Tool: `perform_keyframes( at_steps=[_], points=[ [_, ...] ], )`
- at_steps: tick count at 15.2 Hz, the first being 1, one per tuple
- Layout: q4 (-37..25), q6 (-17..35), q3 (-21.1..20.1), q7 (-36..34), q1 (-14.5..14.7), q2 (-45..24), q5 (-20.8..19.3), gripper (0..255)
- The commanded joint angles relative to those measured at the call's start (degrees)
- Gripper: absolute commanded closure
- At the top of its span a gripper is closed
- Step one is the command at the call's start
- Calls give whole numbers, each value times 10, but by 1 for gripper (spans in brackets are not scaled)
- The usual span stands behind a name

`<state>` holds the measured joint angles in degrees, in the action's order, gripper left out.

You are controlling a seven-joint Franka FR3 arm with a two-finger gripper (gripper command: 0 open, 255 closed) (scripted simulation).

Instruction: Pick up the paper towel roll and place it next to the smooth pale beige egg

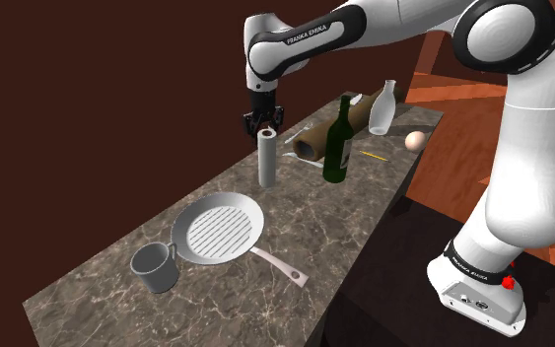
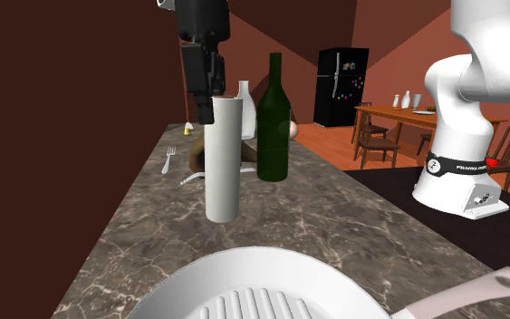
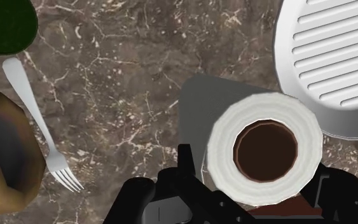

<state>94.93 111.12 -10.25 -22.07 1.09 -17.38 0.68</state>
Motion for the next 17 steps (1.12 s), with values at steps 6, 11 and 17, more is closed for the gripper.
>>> perform_keyframes(
  at_steps=[6,11,17],
  points=[
    [-43,-52,-1,-1,0,9,1,255],
    [-78,-90,-1,-2,0,11,1,255],
    [-127,-136,-1,-5,1,10,1,255]
  ],
)
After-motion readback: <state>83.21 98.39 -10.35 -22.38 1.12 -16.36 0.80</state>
